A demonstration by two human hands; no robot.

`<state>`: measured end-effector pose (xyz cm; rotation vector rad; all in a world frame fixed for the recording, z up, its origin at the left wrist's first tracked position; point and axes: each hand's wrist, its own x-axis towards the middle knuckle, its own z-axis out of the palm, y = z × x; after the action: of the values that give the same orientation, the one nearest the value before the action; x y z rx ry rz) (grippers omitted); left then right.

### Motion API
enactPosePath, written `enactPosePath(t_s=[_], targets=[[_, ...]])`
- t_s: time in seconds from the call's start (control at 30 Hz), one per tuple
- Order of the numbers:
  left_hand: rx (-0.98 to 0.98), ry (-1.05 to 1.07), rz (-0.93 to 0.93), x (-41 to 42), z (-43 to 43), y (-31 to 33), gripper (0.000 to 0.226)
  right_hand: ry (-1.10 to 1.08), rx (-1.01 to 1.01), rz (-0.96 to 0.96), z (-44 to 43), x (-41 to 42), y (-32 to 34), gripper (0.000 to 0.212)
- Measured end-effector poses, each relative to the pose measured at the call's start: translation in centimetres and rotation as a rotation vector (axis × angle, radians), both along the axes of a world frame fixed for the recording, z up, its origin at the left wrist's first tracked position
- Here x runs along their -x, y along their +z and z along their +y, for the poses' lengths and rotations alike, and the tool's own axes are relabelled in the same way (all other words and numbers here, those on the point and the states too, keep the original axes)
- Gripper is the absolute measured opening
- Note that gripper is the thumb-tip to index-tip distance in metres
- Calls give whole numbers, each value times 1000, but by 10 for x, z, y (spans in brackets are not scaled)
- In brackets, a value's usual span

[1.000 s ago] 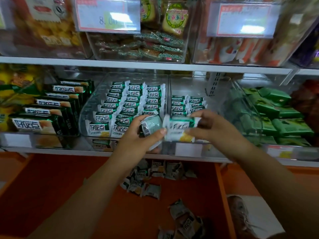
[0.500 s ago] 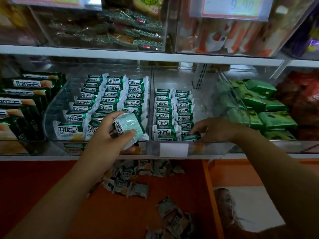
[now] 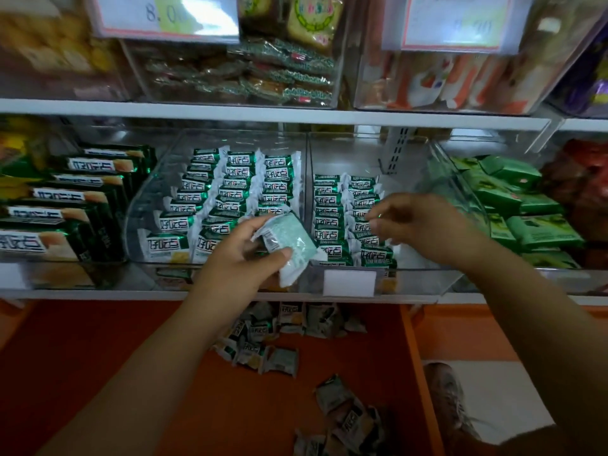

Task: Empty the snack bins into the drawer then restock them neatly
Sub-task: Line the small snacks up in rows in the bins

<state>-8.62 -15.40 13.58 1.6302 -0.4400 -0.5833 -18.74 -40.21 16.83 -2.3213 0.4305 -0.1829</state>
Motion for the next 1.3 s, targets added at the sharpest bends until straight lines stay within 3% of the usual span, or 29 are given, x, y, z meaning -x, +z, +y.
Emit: enactPosePath(t_s=[0.13, 0.33, 0.4, 0.53, 0.6, 0.73, 0.8, 0.93, 1.03, 1.13, 1.3], targets=[[13, -44, 13, 10, 1, 8, 46, 178, -360, -78, 65, 9, -7, 26], [69, -46, 92, 16, 8, 15, 35, 76, -575, -172, 82, 8, -15, 27], [75, -38, 97, 15, 10, 16, 38, 117, -536, -152, 79, 10, -18, 31], [54, -24, 81, 13, 8, 19, 30, 336, -266, -109, 79, 16, -17, 55], [52, -37, 101, 12, 7, 18, 26, 339, -128, -146, 80, 14, -21, 59], [-35, -97, 141, 12, 4, 15, 36, 160, -184, -224, 78, 9, -22, 29], [-134, -103, 39, 12, 4, 14, 44, 125, -284, -195, 76, 8, -17, 28], [-117, -129, -82, 15, 4, 16, 29, 123, -377, -130, 74, 9, -12, 12], [-96, -135, -107, 16, 2, 11, 41, 104, -500, -105, 76, 9, -13, 14], [-61, -106, -84, 15, 0, 9, 34, 58, -634, -123, 77, 10, -18, 30], [-74, -111, -147, 13, -4, 7, 28, 42, -580, -130, 76, 10, -20, 23]])
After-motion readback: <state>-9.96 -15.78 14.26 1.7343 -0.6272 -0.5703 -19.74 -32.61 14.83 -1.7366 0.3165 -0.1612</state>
